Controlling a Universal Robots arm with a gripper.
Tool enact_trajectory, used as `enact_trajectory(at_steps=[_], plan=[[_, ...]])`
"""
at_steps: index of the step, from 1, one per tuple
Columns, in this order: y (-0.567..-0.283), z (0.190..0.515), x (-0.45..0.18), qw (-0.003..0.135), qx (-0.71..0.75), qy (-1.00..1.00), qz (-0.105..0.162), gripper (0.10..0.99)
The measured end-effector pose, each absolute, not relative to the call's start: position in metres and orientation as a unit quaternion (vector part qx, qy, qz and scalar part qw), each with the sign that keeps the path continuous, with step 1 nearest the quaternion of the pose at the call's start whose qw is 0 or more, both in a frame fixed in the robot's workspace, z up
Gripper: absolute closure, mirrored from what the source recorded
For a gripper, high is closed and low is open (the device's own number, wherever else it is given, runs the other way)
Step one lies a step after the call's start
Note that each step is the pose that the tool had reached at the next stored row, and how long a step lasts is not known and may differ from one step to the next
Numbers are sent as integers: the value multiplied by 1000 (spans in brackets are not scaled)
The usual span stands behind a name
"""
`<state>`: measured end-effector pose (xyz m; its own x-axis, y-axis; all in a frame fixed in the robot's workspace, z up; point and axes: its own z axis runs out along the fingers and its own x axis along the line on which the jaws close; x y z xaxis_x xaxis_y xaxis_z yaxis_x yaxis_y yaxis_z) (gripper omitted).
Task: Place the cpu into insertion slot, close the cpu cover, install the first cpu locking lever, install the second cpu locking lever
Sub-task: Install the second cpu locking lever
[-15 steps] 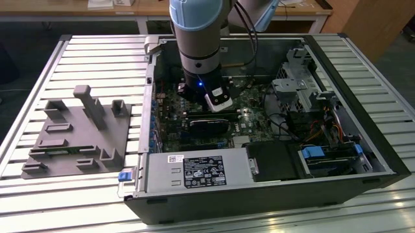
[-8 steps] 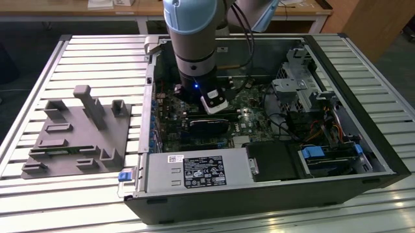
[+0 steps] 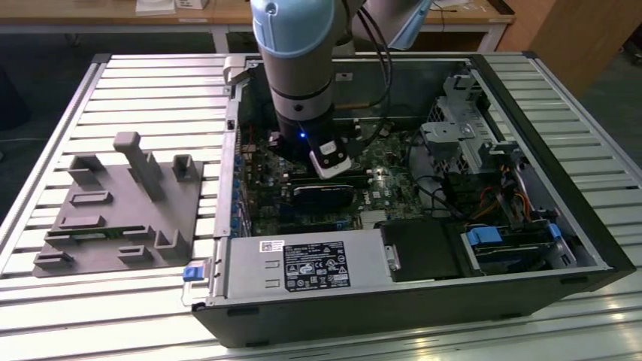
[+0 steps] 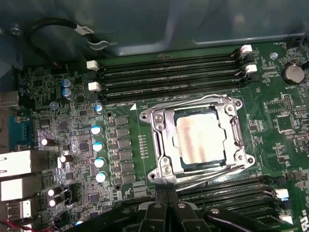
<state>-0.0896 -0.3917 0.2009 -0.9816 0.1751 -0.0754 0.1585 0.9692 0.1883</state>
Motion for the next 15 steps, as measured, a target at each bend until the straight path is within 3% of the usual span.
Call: enact_trajectory(at_steps=[15], plan=[[-391,196,-93,44,85,989,113,980]])
